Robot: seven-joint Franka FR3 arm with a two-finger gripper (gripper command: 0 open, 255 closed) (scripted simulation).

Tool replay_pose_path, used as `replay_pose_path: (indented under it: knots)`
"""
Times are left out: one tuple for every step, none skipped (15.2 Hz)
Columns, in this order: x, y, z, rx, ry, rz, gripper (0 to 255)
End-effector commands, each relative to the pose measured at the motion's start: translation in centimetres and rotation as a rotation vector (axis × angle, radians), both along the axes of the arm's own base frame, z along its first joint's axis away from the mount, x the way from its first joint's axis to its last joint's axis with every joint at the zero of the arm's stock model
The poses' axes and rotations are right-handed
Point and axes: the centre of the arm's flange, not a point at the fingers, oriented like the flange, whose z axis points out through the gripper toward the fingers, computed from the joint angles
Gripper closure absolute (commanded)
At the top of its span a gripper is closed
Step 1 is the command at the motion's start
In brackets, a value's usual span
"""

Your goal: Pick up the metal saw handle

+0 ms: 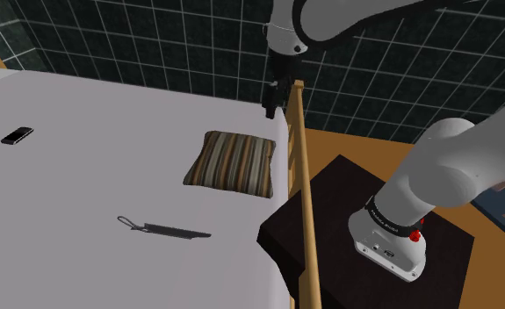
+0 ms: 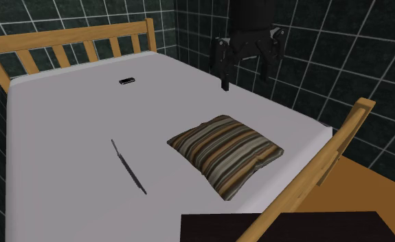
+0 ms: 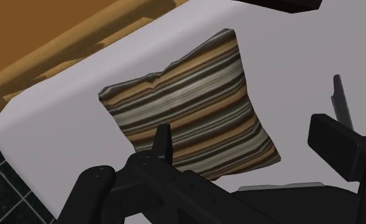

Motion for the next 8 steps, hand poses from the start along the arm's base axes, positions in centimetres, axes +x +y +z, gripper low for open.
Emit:
replay_pose_path:
  knots:
    - [1.0,2.1,-2.2,0.006,0.000,0.021,0]
    - [1.4,3.0,-3.1,0.008,0.000,0.031,0]
    - [1.7,3.8,-4.0,0.010,0.000,0.042,0]
    - [2.1,4.7,-4.9,0.012,0.001,0.052,0]
    - [2.4,5.5,-5.8,0.014,0.001,0.062,0]
    - [2.8,6.4,-6.7,0.017,0.002,0.073,0]
    - [3.1,7.3,-7.6,0.019,0.002,0.083,0]
    - [3.4,8.1,-8.5,0.021,0.002,0.093,0]
